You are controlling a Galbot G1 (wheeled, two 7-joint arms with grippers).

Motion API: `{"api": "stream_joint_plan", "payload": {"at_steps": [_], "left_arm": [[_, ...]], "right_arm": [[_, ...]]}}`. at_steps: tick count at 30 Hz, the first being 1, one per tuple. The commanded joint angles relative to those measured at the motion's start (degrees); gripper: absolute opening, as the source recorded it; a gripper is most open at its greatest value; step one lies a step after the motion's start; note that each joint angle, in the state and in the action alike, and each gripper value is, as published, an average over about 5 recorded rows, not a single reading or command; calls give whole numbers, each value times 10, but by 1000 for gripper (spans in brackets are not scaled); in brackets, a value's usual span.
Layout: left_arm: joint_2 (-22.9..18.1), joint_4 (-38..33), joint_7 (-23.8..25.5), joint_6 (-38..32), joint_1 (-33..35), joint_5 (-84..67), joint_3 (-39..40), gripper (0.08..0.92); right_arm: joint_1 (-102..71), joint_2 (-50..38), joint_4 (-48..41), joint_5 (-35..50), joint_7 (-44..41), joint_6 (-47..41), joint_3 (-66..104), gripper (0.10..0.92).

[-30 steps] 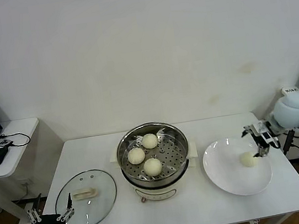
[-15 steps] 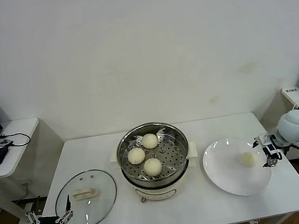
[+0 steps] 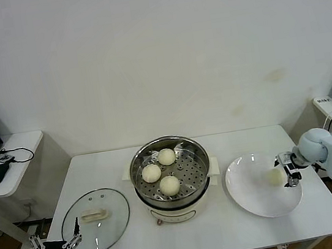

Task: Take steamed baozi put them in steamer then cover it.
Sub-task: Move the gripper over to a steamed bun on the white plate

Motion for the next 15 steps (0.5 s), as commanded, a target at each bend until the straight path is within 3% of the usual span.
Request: {"api": "stream_joint_plan", "payload": {"at_steps": [1,15], "left_arm": [[-1,0,0,0,0,0,0,823],[-4,-2,-1,0,-1,1,-2,823]], "right_arm": [[-5,26,-26,-15,1,-1,7,809],[25,11,-7,0,-23,-14,-10,596]]}}
